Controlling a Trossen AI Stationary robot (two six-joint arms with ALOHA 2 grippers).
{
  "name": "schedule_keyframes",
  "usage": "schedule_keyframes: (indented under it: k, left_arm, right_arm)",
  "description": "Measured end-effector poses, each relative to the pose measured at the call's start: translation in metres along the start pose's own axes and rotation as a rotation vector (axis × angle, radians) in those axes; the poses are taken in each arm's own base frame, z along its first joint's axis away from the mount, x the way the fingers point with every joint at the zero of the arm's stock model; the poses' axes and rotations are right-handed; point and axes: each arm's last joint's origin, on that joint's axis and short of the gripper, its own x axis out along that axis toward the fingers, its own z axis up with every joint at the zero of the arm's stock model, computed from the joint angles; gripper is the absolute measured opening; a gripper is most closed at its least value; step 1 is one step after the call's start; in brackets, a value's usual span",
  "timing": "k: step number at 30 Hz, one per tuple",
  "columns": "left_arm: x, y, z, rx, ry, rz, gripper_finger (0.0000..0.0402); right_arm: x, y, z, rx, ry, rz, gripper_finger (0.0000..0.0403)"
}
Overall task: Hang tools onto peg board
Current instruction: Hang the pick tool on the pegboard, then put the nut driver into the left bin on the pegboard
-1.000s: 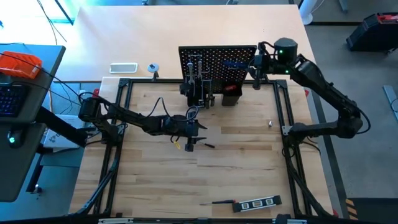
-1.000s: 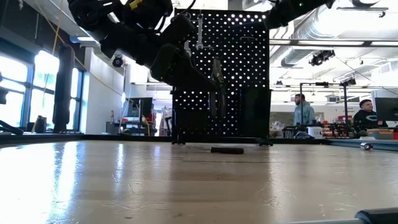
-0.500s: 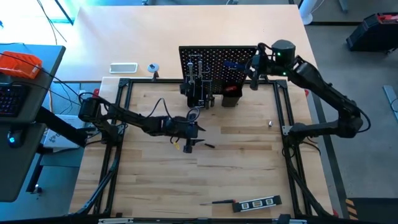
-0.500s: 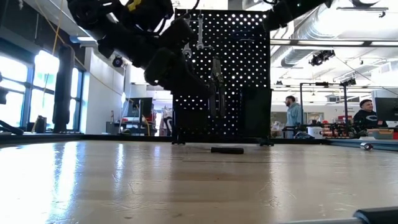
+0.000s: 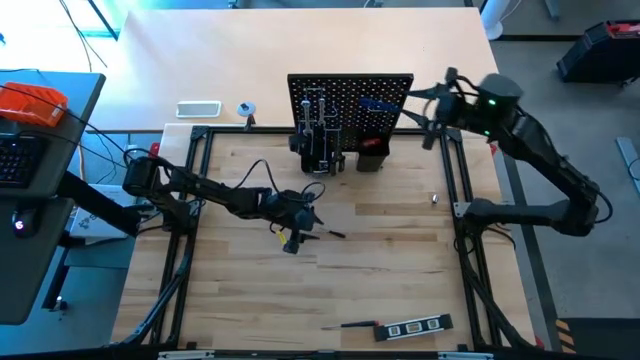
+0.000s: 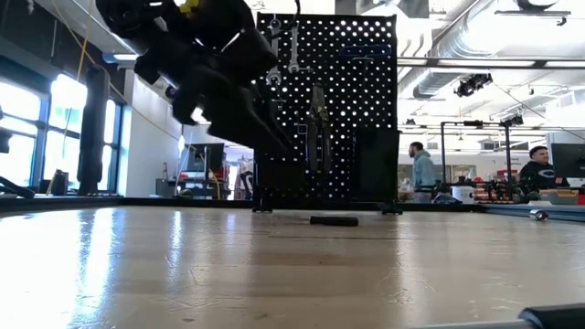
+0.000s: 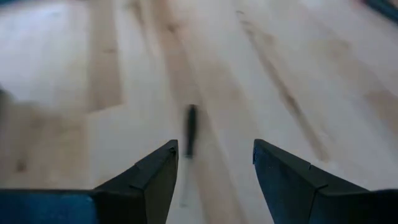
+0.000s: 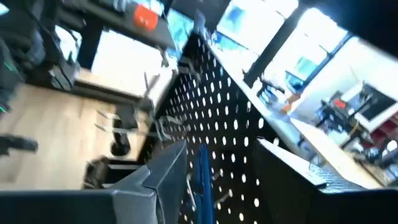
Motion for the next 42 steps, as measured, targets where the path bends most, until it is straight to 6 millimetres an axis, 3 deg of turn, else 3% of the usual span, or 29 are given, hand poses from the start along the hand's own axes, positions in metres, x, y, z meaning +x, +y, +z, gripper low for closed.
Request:
schedule_keyframes:
  k: [8,19,25,33,42]
  left_arm:
    - [0.014,-0.002,-0.009,0.000,0.009,-0.033,0.0200]
    - [0.044,0.020,-0.046,-0.090,0.083,-0.060,0.0191]
    - [0.059,0.023,-0.045,-0.102,0.097,-0.074,0.0137]
    - [0.063,0.021,-0.043,-0.045,0.113,-0.121,0.0011]
    - [0.059,0.011,-0.036,0.009,0.111,-0.128,0.0001]
  right_arm:
    - [-0.033,0.025,0.013,0.079,-0.038,0.137,0.0183]
    - [-0.035,0.068,0.013,0.217,0.090,0.444,0.0181]
    - [-0.035,0.084,0.019,0.219,0.113,0.486,0.0176]
    - [-0.037,0.101,0.027,0.199,0.124,0.498,0.0177]
    - [-0.044,0.112,0.033,0.168,0.124,0.456,0.0177]
